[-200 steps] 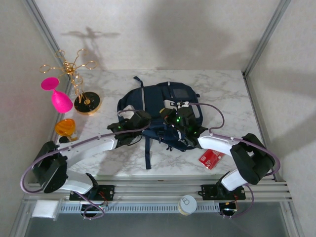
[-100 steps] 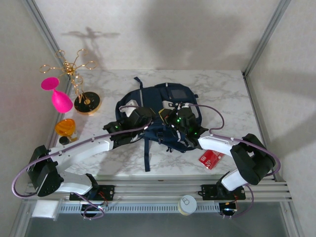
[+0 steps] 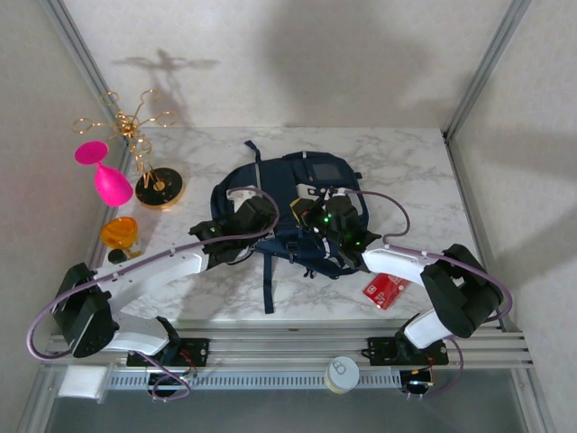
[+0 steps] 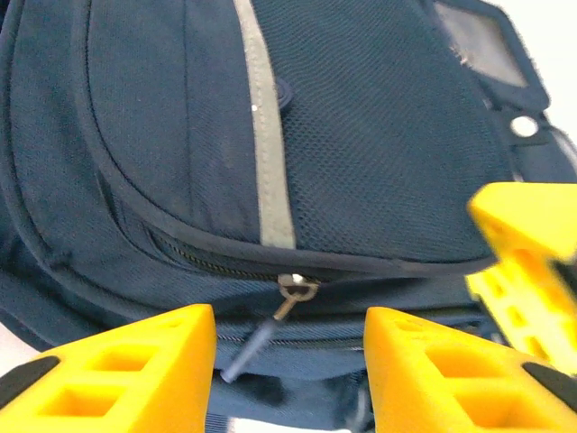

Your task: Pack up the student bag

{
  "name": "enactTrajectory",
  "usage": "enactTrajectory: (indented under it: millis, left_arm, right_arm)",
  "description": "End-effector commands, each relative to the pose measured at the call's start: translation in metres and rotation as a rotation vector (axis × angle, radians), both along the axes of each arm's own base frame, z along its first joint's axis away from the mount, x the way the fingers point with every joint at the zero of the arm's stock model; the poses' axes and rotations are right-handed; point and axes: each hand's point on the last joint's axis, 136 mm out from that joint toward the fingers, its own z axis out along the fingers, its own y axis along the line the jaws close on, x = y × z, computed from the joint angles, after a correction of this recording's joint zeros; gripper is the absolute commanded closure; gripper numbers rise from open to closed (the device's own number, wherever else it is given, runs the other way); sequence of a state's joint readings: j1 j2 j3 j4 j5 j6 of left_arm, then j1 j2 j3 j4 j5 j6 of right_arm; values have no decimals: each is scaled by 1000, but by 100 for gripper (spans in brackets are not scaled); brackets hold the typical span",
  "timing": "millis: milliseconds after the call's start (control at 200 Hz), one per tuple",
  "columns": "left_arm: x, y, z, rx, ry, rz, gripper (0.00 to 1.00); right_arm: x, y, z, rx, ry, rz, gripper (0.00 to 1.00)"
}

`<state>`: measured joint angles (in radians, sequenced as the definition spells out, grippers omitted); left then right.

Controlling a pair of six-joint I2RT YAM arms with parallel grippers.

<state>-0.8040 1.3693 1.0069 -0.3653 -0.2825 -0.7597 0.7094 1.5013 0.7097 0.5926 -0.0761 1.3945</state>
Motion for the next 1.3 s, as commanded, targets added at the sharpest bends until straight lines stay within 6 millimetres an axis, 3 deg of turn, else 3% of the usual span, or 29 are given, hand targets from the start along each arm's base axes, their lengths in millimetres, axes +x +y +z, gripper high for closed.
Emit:
enactTrajectory:
  millis: [0, 195, 365, 716, 741, 881, 1056, 1161, 1297]
  left_arm:
    - [3, 5, -15, 102, 48, -71, 56]
    - [6, -7, -31, 110, 64, -139, 65]
    - [11, -24, -31, 84, 43, -214, 75]
    - [8, -5, -32, 180, 38, -216, 99]
    - [7, -2, -31, 187, 38, -216, 100]
    - [5, 24, -31, 239, 46, -180, 100]
    - [9, 49, -32, 261, 38, -145, 100]
    - [11, 45, -34, 253, 36, -188, 100]
    - [3, 20, -39, 182, 46, -294, 100]
  right_arm:
    - [4, 11, 76, 141, -179, 36, 100]
    - [5, 11, 75, 132, -179, 33, 100]
    - [7, 12, 70, 121, -173, 30, 100]
    - [6, 6, 73, 46, -216, 42, 100]
    - [14, -5, 73, 27, -223, 17, 100]
    - [22, -20, 74, -40, -250, 63, 100]
    - [24, -45, 67, -140, -251, 121, 100]
    - [26, -62, 67, -205, -263, 144, 100]
    - [43, -94, 59, -262, -251, 138, 100]
